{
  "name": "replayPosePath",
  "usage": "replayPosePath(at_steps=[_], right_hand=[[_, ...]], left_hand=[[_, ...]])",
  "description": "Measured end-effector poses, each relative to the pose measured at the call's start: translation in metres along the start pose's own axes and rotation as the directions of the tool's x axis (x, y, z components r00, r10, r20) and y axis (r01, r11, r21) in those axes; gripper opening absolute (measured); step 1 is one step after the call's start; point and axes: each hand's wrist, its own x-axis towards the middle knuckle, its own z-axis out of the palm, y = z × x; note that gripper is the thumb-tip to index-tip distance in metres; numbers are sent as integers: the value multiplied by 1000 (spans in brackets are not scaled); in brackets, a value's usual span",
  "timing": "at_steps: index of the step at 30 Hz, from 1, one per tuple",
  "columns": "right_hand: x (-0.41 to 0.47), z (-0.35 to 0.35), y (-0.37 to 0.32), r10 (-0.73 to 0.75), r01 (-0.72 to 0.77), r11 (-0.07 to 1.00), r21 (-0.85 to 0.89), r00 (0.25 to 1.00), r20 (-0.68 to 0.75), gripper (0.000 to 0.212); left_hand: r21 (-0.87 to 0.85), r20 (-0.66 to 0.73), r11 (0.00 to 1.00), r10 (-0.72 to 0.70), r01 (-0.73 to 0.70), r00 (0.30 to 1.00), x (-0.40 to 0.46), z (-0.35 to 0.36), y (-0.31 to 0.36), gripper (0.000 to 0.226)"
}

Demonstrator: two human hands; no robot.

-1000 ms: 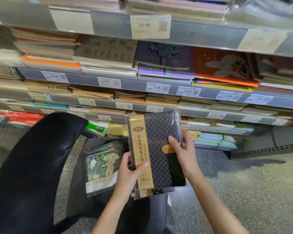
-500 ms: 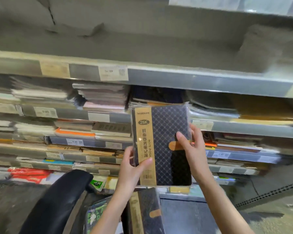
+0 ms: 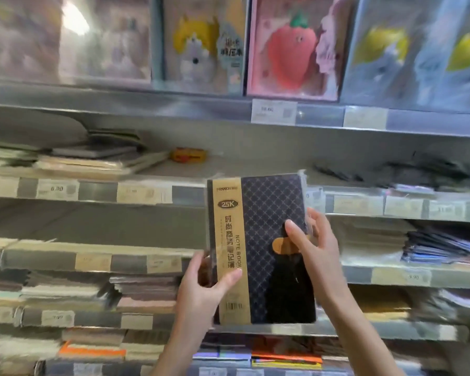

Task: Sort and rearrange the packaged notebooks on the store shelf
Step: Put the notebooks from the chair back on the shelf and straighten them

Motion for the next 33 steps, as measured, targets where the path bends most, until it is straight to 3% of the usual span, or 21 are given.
replayPosePath(at_steps=[3, 5, 8, 14, 17, 19, 22, 24, 27, 33], right_hand=[[36, -15, -18, -26, 25, 1000, -17, 999, -46, 30], [62, -24, -25, -3, 2, 999, -35, 999, -51, 24], [94, -31, -25, 48, -56, 992, -113, 996, -75, 16], [114, -35, -18, 166, -171, 957, -236, 985, -44, 27], [108, -42, -20, 182, -215, 887, -410, 976, -118, 55], [88, -45, -25, 92, -141, 895, -422, 987, -134, 61], [38, -43, -20, -97, 91, 882, -462, 995, 11, 60], [5, -37, -6, -212, 218, 789, -574, 974, 78, 63], [-27, -30, 22, -395, 301, 552, -778, 916, 74, 75], [-16, -19, 29, -541, 421, 423, -802, 828, 148, 99]], left_hand=[[6, 55, 996, 91, -92, 994, 21, 13, 34, 74], [-11, 63, 995, 102, -101, 993, 35, 25, 54, 79], [-16, 65, 997, 78, -77, 995, 60, 38, 70, 67], [107, 100, 992, 52, -63, 994, 84, 43, 77, 41], [145, 109, 989, 9, -24, 994, 89, 38, 84, 34], [138, 129, 990, -20, 2, 991, 89, 35, 88, 23], [171, 126, 985, -16, -6, 992, 90, 34, 92, 14], [183, 126, 983, -17, -6, 992, 91, 34, 94, 13], [188, 138, 982, -35, 8, 990, 90, 35, 97, 16], [203, 148, 979, -25, -6, 989, 87, 32, 109, 30]])
